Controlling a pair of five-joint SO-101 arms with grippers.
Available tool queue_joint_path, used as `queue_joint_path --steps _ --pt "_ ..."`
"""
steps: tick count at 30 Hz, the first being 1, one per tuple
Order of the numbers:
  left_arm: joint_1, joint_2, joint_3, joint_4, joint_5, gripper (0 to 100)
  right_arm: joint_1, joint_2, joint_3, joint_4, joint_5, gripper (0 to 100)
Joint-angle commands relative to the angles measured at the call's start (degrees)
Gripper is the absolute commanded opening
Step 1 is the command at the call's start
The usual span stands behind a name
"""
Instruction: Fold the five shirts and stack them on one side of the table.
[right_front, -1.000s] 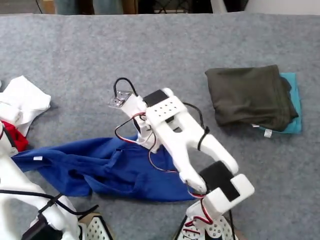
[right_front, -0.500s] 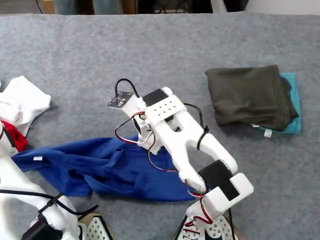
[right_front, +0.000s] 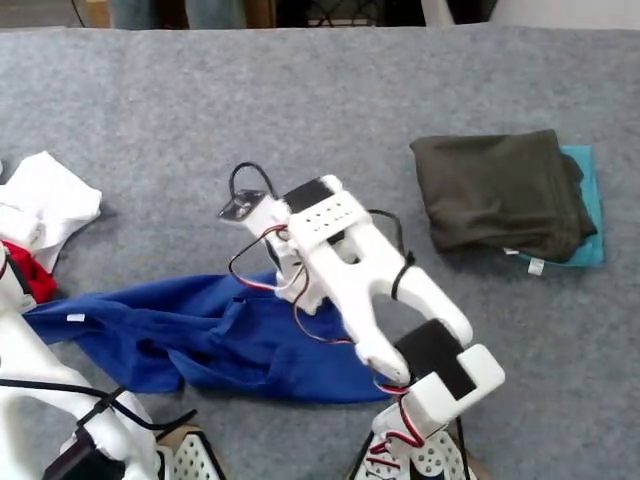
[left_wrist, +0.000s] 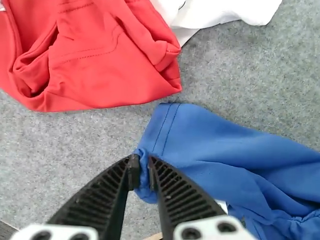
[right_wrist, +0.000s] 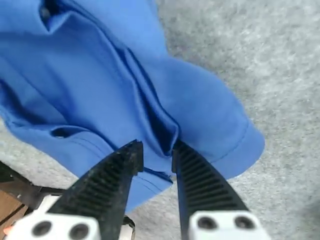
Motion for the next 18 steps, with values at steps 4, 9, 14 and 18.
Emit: queue_joint_path --steps 4,9,14,18 --pt "-0.48 -1.32 -0.48 -0.53 -0.44 3 -1.05 -0.22 -2.24 -1.32 -0.97 10.7" --pt "-0.48 -1.32 -0.57 -0.53 -0.44 3 -0.88 -0.22 -0.84 -1.58 -0.53 10.1" --pt "-0.48 -1.32 -0.66 -0.44 -0.44 3 -0.79 -0.31 2.42 -4.57 -0.53 4.9" --pt "-0.48 -1.32 -0.66 -0.26 -0.44 3 -0.70 -0.75 2.86 -4.40 -0.88 4.4"
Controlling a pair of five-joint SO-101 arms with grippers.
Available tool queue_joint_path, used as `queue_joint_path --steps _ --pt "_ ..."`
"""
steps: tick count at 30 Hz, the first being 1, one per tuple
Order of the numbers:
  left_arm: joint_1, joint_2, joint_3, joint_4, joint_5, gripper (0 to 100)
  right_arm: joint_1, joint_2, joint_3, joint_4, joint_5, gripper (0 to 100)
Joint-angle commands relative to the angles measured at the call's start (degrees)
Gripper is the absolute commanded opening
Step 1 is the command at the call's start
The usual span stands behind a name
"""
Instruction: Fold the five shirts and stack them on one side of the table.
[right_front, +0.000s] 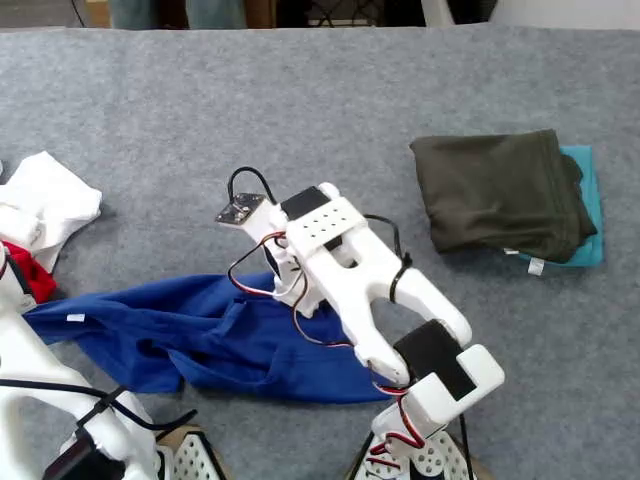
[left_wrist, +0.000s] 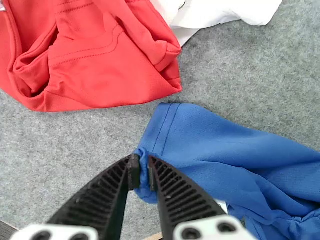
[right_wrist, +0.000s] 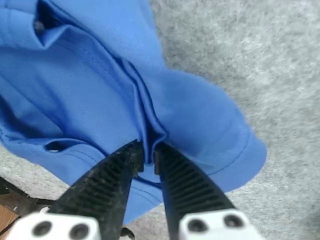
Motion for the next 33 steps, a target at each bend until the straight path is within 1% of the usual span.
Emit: queue_joint_path --steps 1,3,6,9,11,14,16,19,22,26,30,33 --pt "-0.48 -1.32 -0.66 -0.26 -0.44 3 -0.26 -0.84 -0.13 -0.09 -0.35 3.4" --pt "-0.48 -1.32 -0.75 -0.26 -0.44 3 -0.26 -1.80 -0.57 -0.09 -0.70 1.3" --pt "-0.57 -1.41 -1.10 -0.44 -0.44 3 0.62 -5.76 -0.84 0.09 -2.99 1.4" --pt "-0.57 -1.41 -4.26 -0.09 0.09 3 1.76 -12.79 -1.63 2.29 -3.16 1.4" --pt "-0.48 -1.41 -7.43 -0.09 2.37 3 2.99 -18.86 -3.82 4.66 -3.25 1.4" --pt "-0.13 -1.41 -13.05 0.00 6.24 3 6.77 -28.70 -10.59 8.79 -3.25 1.4" --pt "-0.04 -1.41 -17.27 1.49 8.26 3 10.02 -34.33 -17.19 10.90 -3.25 1.3" --pt "0.04 -1.32 -23.96 4.57 10.73 3 14.86 -40.66 -27.38 11.34 -3.25 1.3" --pt "0.04 -1.32 -30.29 6.51 12.40 3 18.99 -43.91 -38.02 9.32 -3.34 1.3" --pt "0.04 -1.32 -40.48 9.49 12.84 3 24.00 -44.70 -51.74 3.52 -3.34 1.3" --pt "0.04 -1.41 -52.09 10.37 12.66 3 27.78 -44.70 -60.97 -5.98 -3.34 1.3" --pt "0.04 -1.41 -60.53 10.37 12.57 3 29.01 -44.70 -63.87 -14.07 -3.34 1.3"
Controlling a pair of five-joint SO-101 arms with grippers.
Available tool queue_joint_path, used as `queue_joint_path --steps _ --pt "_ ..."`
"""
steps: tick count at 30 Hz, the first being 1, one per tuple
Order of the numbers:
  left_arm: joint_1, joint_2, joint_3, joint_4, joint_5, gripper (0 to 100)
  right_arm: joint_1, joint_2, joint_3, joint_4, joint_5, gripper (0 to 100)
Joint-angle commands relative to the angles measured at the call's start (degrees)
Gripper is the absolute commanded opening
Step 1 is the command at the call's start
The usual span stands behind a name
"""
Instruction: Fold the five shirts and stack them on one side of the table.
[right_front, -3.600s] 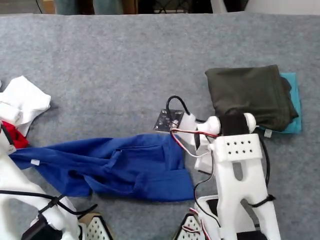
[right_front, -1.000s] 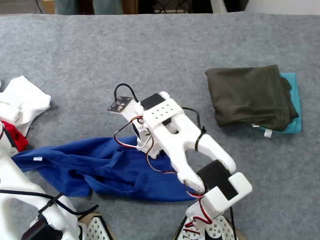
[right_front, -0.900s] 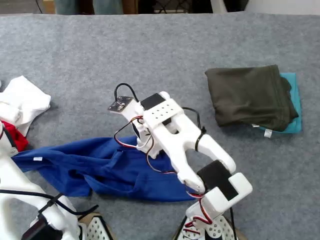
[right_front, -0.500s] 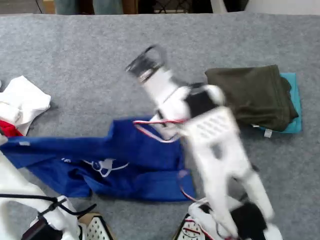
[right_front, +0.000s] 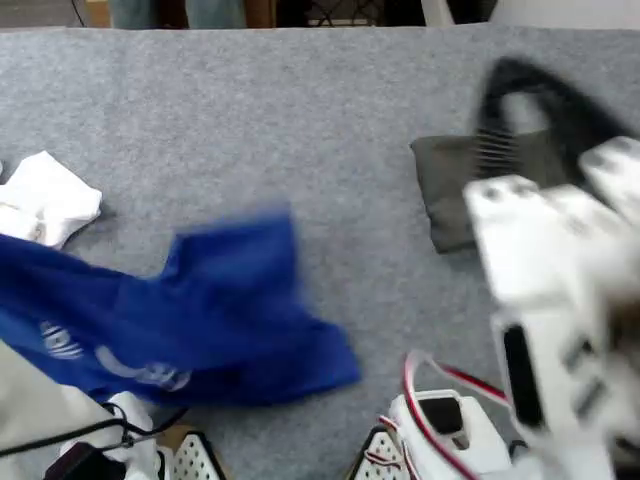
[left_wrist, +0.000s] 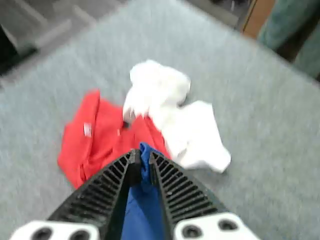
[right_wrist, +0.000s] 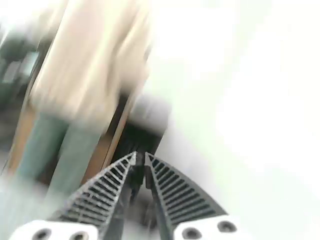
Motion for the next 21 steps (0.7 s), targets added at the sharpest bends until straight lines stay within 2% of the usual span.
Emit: queue_joint_path --steps 1,6,10,13,16,21 --pt "0.04 -1.32 -11.38 0.26 0.09 3 1.41 0.31 -3.47 -7.91 -0.44 1.3" --pt "-0.04 -1.41 -10.86 0.35 -0.09 3 -1.05 0.75 -0.66 1.76 -2.37 1.4" --pt "-0.57 -1.85 1.36 0.35 -3.34 3 -8.35 1.45 8.92 14.59 -6.33 1.5" --pt "-0.57 -4.57 13.23 0.00 -5.54 3 -15.30 2.95 20.35 20.57 -7.56 2.1" --pt "-0.57 -8.53 22.90 -2.20 -6.59 3 -21.80 5.49 34.59 19.87 -11.69 9.3" --pt "-3.91 -16.53 39.34 -11.08 -6.59 3 -35.34 11.38 54.55 8.70 -17.93 24.2"
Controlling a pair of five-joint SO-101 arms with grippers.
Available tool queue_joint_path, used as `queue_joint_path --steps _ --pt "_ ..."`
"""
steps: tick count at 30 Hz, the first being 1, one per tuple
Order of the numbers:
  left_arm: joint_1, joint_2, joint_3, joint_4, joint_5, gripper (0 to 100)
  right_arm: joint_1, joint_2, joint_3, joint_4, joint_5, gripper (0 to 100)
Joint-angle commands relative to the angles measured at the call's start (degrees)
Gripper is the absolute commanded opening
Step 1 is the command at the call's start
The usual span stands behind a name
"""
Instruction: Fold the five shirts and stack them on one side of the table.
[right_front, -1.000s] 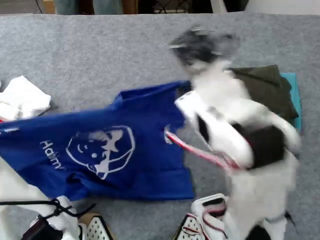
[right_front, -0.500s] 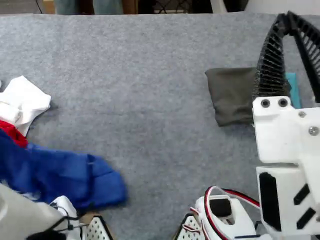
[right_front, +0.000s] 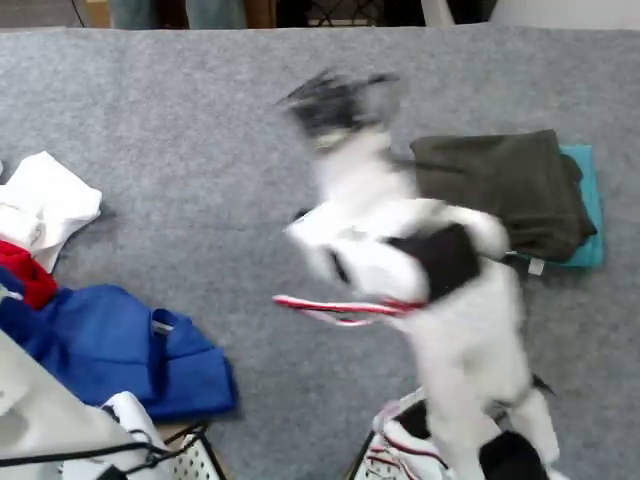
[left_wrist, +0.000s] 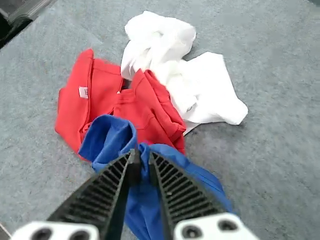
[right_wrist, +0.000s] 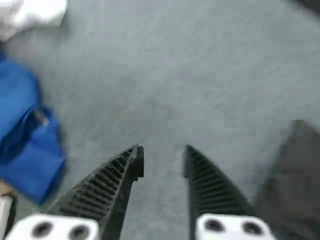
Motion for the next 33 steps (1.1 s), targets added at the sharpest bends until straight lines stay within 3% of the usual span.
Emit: queue_joint_path --steps 1,5,10,23,26,29,33 --pt "-3.82 -6.07 11.47 -6.86 -0.62 3 -10.02 4.26 12.53 -8.26 -4.04 25.3" --pt "-8.04 -12.04 24.22 -13.54 -2.99 3 -18.37 12.35 18.07 -16.88 -7.82 25.5" --pt "-9.71 -18.20 34.59 -16.97 -6.33 3 -23.56 24.22 18.15 -25.05 -8.18 25.5" --pt "-9.27 -22.86 37.32 -17.14 -6.42 3 -27.16 48.22 2.24 -26.46 -8.09 25.3" --pt "-9.27 -22.86 36.97 -17.14 -6.51 3 -27.08 51.03 0.84 -26.29 -7.91 18.5" --pt "-9.19 -22.86 36.97 -17.14 -6.42 3 -27.08 52.97 0.66 -26.55 -6.51 3.1" --pt "-9.19 -22.86 37.32 -17.14 -6.51 3 -26.81 54.11 0.84 -23.91 -2.99 1.2"
